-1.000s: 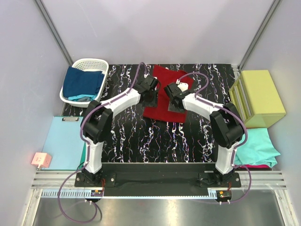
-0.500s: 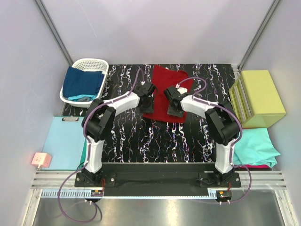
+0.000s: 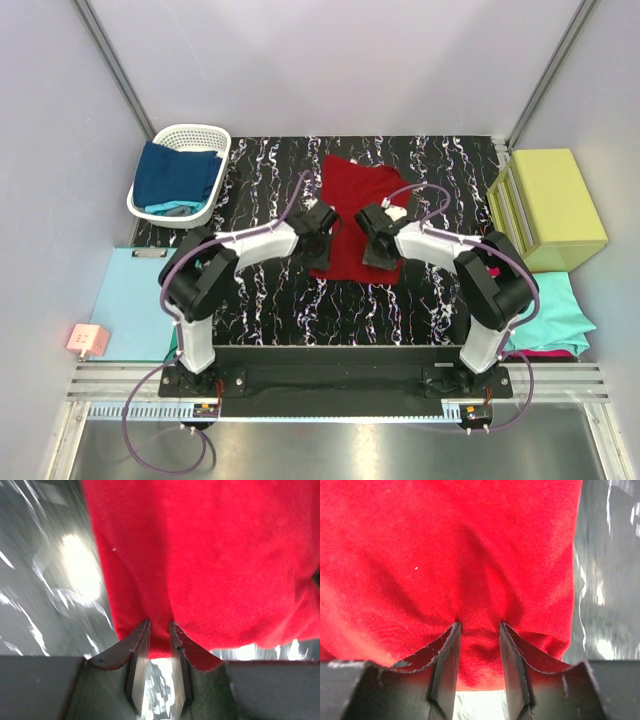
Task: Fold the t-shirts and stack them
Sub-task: Fold the folded rectangular tshirt in 1/3 of the way
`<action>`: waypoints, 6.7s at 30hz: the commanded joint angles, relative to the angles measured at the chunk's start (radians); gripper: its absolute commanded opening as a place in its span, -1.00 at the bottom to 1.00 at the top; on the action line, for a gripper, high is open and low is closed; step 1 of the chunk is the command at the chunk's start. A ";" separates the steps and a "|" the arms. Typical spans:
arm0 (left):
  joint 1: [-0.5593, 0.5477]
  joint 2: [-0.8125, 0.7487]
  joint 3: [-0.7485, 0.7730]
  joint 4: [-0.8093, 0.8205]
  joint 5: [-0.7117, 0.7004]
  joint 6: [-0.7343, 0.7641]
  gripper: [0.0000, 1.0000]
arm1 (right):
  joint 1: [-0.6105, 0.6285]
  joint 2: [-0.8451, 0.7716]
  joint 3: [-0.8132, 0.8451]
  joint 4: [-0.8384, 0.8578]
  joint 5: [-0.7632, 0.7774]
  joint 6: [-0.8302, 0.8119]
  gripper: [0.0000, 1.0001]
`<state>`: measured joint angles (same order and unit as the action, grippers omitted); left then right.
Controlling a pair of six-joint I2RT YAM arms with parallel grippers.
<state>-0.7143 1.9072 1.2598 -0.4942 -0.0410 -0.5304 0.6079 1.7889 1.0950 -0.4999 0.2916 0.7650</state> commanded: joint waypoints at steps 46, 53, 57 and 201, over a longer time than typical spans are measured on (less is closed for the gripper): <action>-0.229 -0.680 -0.593 0.154 0.098 -0.125 -0.03 | 0.289 -0.646 -0.368 -0.428 0.017 0.399 0.08; -0.235 -0.651 -0.582 0.151 0.082 -0.134 -0.03 | 0.311 -0.606 -0.397 -0.398 0.003 0.408 0.08; -0.237 -0.637 -0.577 0.141 0.055 -0.152 -0.03 | 0.311 -0.583 -0.411 -0.404 0.004 0.410 0.02; -0.102 0.053 -0.035 0.186 0.055 -0.037 -0.55 | 0.339 -0.700 -0.256 -0.569 0.201 0.516 -0.37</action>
<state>-0.8253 1.9614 1.2774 -0.2913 0.0345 -0.5800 0.9371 1.1271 0.8497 -1.0470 0.4522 1.2411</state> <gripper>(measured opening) 0.229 0.314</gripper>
